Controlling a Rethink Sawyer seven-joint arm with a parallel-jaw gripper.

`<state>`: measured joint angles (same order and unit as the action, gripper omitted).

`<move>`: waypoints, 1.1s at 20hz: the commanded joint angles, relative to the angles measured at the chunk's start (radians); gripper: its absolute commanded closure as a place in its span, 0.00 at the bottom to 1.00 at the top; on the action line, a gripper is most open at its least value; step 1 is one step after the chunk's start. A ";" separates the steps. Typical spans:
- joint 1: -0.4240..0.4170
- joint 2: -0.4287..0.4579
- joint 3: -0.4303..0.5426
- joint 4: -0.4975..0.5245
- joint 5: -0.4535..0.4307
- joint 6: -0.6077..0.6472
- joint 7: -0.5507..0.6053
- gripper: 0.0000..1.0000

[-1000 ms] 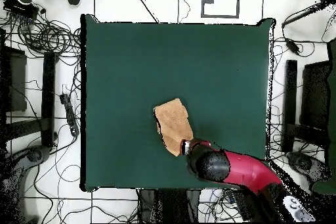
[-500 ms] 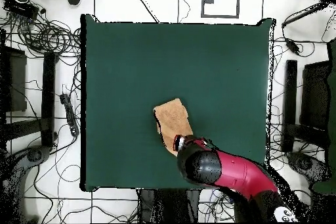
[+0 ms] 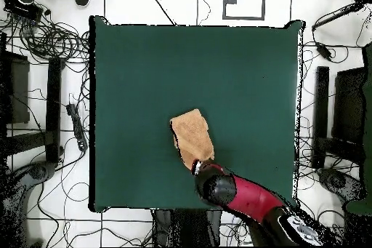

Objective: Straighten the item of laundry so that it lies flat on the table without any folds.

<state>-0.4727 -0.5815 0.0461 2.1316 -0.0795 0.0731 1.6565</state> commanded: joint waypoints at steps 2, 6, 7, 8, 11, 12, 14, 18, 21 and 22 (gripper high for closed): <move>0.090 0.130 0.049 0.151 0.198 -0.186 0.483 0.00; 0.144 0.071 0.045 0.182 0.258 -0.189 0.502 0.00; 0.149 0.056 0.041 0.179 0.263 -0.178 0.491 0.00; 0.165 0.015 0.009 0.168 0.262 -0.138 0.463 0.00; 0.144 -0.075 0.002 0.170 0.242 -0.039 0.425 0.00; 0.133 -0.057 0.014 0.169 0.232 -0.057 0.429 0.00; 0.108 0.055 0.029 0.142 0.201 -0.169 0.445 0.00; 0.105 0.181 0.010 0.084 0.172 -0.295 0.447 0.00; 0.119 0.046 -0.024 0.124 0.194 -0.161 0.407 0.00; 0.126 -0.008 -0.039 0.129 0.198 -0.105 0.387 0.00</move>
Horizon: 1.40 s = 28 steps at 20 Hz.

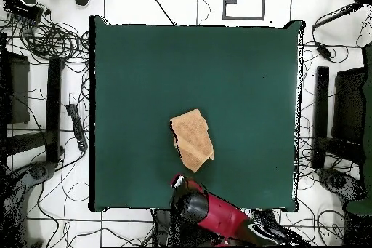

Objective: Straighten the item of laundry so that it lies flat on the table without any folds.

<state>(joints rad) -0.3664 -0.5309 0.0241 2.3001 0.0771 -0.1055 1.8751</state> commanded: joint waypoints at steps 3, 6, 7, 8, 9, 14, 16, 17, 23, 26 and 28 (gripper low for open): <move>-0.006 -0.099 0.013 -0.034 0.036 0.061 0.180 0.00; -0.077 0.017 0.109 -0.044 -0.019 -0.116 0.233 0.00; -0.083 0.057 0.118 -0.048 -0.026 -0.166 0.256 0.00; -0.080 0.083 0.122 -0.053 -0.030 -0.213 0.278 0.00; -0.073 0.086 0.116 -0.050 -0.027 -0.231 0.288 0.00; -0.058 -0.040 0.086 -0.002 0.014 -0.136 0.257 0.00; -0.058 -0.096 0.087 0.013 0.033 -0.079 0.243 0.00; -0.059 -0.095 0.092 0.016 0.039 -0.075 0.250 0.00; -0.071 0.027 0.117 0.001 0.022 -0.241 0.326 0.00; -0.076 0.063 0.133 -0.012 0.015 -0.290 0.348 0.00; -0.068 0.042 0.127 -0.006 0.028 -0.276 0.346 0.00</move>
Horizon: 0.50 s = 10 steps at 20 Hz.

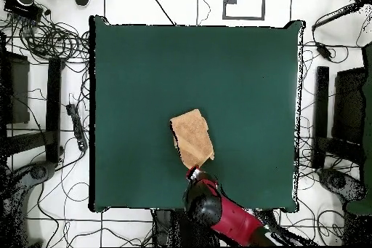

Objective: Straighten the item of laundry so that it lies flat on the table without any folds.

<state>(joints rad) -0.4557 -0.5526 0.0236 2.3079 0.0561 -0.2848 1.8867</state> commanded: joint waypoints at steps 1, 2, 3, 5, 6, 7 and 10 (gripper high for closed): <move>0.024 0.034 0.125 -0.003 0.059 -0.064 0.327 0.00; 0.024 0.004 0.126 0.006 0.066 -0.036 0.321 0.00; 0.026 -0.020 0.129 0.011 0.073 -0.013 0.317 0.00; 0.016 -0.029 0.146 0.014 0.072 0.007 0.321 0.00; 0.018 -0.017 0.147 0.008 0.069 -0.006 0.325 0.00; 0.017 0.005 0.152 0.002 0.063 -0.029 0.335 0.00; 0.015 0.096 0.167 -0.023 0.043 -0.125 0.379 0.00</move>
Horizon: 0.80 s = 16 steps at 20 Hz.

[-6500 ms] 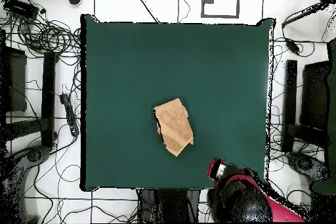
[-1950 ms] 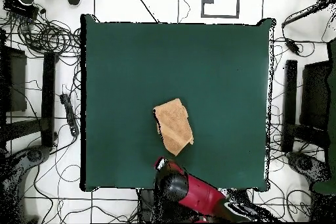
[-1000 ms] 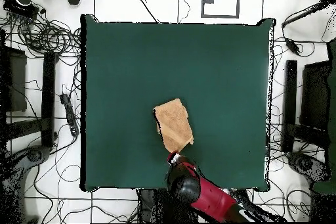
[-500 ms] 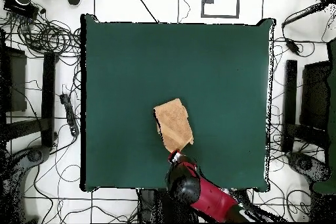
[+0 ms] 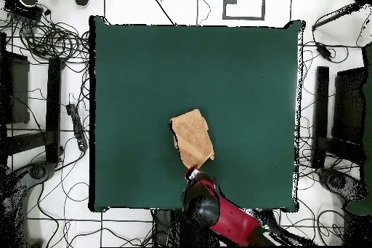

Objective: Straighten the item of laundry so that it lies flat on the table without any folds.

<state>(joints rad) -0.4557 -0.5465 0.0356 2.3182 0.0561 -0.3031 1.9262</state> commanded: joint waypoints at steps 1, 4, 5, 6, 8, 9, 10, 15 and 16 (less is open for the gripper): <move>0.014 0.125 0.159 -0.047 0.030 -0.150 0.354 0.00; 0.007 0.237 0.174 -0.097 -0.009 -0.277 0.396 0.00; 0.007 0.259 0.174 -0.105 -0.019 -0.308 0.404 0.00; 0.003 0.273 0.176 -0.112 -0.028 -0.324 0.406 0.00; -0.001 0.275 0.174 -0.114 -0.037 -0.330 0.397 0.00; -0.006 0.277 0.177 -0.117 -0.046 -0.331 0.392 0.00; -0.011 0.285 0.177 -0.121 -0.052 -0.335 0.390 0.00; 0.002 0.370 0.166 -0.157 -0.059 -0.429 0.426 0.00; -0.004 0.384 0.167 -0.166 -0.069 -0.433 0.427 0.00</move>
<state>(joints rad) -0.4879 -0.3424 0.0649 2.3422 -0.0507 -0.7013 2.0477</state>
